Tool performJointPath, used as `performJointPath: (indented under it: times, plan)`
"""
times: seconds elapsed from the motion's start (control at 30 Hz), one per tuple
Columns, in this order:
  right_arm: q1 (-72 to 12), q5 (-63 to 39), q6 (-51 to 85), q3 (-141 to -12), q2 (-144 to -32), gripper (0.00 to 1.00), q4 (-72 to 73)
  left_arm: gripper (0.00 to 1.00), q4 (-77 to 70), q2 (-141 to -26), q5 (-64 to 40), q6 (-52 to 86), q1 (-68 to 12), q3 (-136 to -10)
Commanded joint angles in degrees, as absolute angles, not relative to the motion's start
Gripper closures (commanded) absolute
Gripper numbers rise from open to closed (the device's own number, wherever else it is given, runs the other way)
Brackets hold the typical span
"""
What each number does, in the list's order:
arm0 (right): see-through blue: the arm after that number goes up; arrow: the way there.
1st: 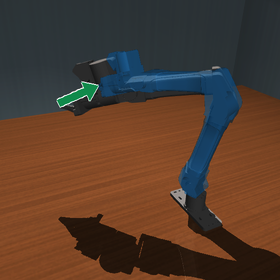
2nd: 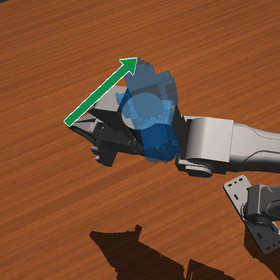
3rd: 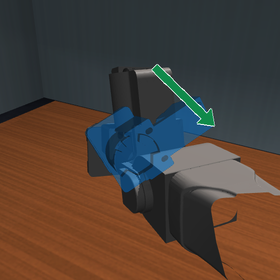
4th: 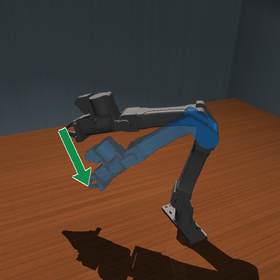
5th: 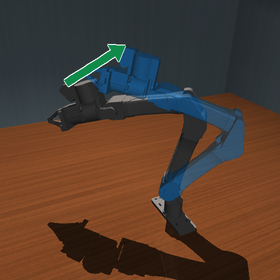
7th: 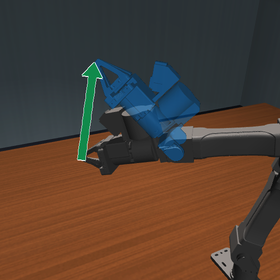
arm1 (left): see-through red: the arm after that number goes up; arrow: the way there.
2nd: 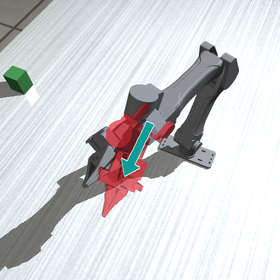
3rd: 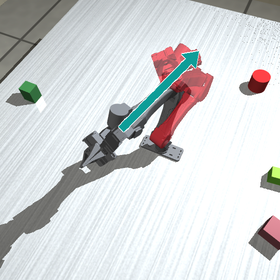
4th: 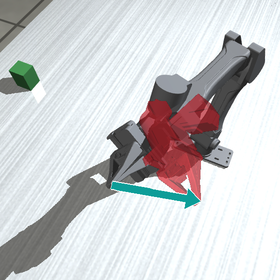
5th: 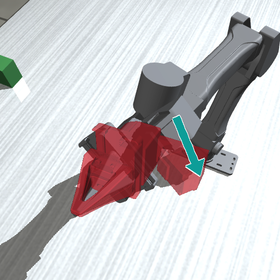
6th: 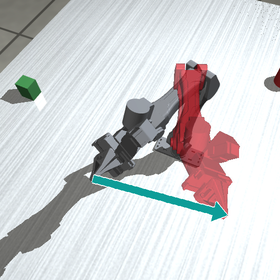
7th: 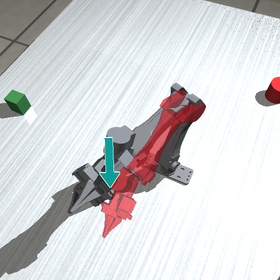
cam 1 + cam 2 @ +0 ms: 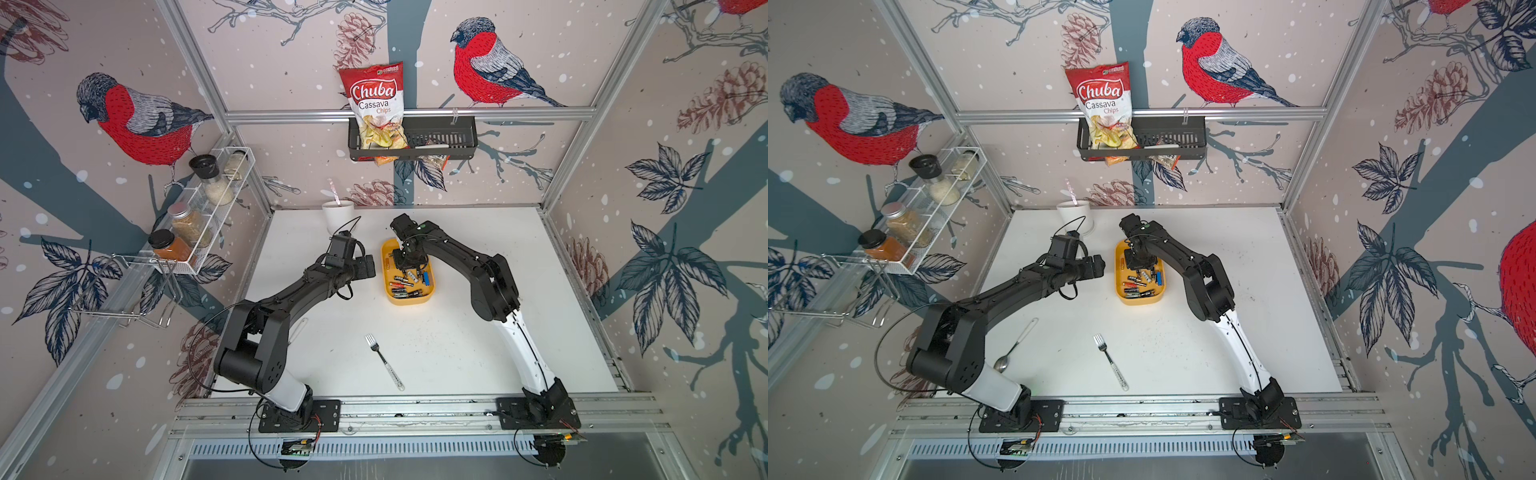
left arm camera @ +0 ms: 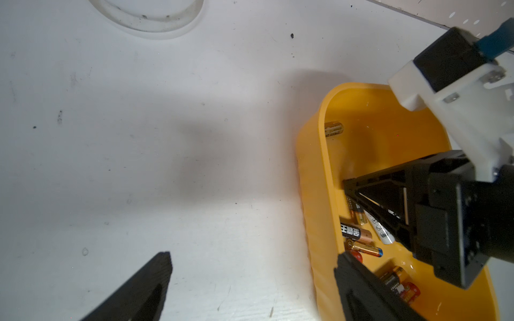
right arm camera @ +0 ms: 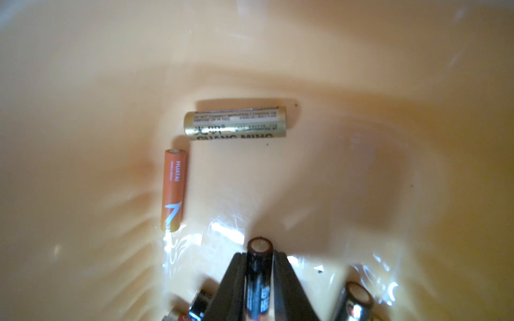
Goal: Take the batteries out of the storage box
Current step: Pick up the battery from the storage box.
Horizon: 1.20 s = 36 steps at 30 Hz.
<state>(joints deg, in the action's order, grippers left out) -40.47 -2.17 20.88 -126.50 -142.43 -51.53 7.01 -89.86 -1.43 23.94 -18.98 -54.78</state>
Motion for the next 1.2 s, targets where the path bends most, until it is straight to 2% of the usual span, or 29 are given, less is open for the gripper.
performJointPath:
  times: [0.0,0.13,0.33,0.77,1.03,1.17]
  plan:
    - [-40.5,-1.8,19.9,-126.8,-142.8,0.7,-53.3,0.05,7.5,-89.6,-1.5,23.5,-19.2,-55.0]
    - [-40.7,-1.7,19.9,-126.1,-142.8,0.7,-53.3,0.05,7.6,-89.5,-1.5,23.3,-19.2,-55.1]
    - [-40.8,-2.2,19.7,-126.4,-142.8,0.79,-53.2,0.05,7.7,-89.0,-1.4,23.5,-19.2,-54.9]
    - [-39.3,-4.3,20.9,-128.6,-138.7,0.8,-53.8,0.06,9.8,-89.2,-1.3,22.7,-19.6,-56.8]
    - [-36.6,-3.5,20.0,-127.9,-132.9,0.8,-56.1,0.06,11.7,-90.4,-0.9,22.2,-20.6,-60.7]
    - [-34.8,-2.0,19.4,-123.7,-128.4,0.8,-56.0,0.06,12.4,-90.9,-1.1,22.1,-20.8,-61.9]
